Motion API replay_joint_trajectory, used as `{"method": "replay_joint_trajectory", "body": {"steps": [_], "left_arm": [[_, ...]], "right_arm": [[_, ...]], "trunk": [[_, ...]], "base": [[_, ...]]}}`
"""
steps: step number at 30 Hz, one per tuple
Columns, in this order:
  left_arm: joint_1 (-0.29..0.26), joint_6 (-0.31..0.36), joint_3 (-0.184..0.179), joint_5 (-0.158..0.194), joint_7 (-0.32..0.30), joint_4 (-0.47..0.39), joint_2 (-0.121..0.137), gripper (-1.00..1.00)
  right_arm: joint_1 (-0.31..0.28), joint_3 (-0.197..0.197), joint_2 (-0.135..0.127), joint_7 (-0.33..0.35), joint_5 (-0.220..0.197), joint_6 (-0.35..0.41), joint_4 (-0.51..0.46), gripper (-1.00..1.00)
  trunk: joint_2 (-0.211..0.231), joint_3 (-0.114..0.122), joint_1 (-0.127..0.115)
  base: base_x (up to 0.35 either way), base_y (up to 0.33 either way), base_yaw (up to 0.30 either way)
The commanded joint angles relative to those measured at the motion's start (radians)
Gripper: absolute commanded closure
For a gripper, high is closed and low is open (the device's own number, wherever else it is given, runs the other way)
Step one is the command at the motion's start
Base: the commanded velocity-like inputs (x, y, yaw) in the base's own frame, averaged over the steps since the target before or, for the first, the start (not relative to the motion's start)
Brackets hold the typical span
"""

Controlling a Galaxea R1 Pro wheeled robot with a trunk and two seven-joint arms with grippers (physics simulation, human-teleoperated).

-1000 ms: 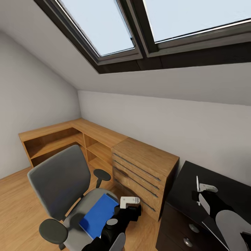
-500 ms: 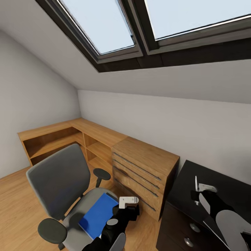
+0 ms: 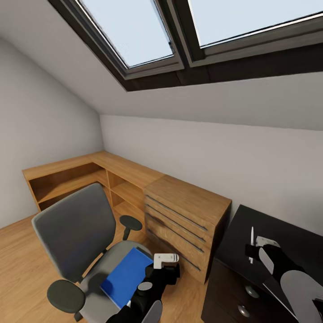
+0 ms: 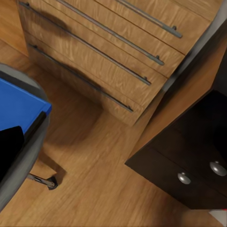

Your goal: In the bedroom, organize the workspace by keeping the computer under the desk, ensuring the monitor is on the desk, placing the keyboard on the desk next to the monitor, placing the mouse on the desk next to the keyboard, moving the folder from the swivel chair onto the desk next to the mouse, stacking the notebook on top of the folder with the pen on top of the notebook, and positioning the swivel chair next to the desk.

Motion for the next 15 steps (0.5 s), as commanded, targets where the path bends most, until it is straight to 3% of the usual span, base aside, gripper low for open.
{"method": "replay_joint_trajectory", "body": {"steps": [1,15], "left_arm": [[-0.001,0.002,-0.002,0.008,0.009,-0.001,0.0,-1.0],[-0.001,0.002,-0.001,0.007,0.009,-0.001,0.0,-1.0]], "right_arm": [[-0.001,-0.002,0.0,-0.003,-0.009,0.005,-0.002,1.0],[-0.001,-0.001,0.002,-0.005,-0.009,-0.001,-0.002,1.0]], "trunk": [[-0.008,-0.005,0.004],[-0.106,-0.049,0.058]], "base": [[0.0,0.0,0.0],[0.0,0.0,0.0]]}}
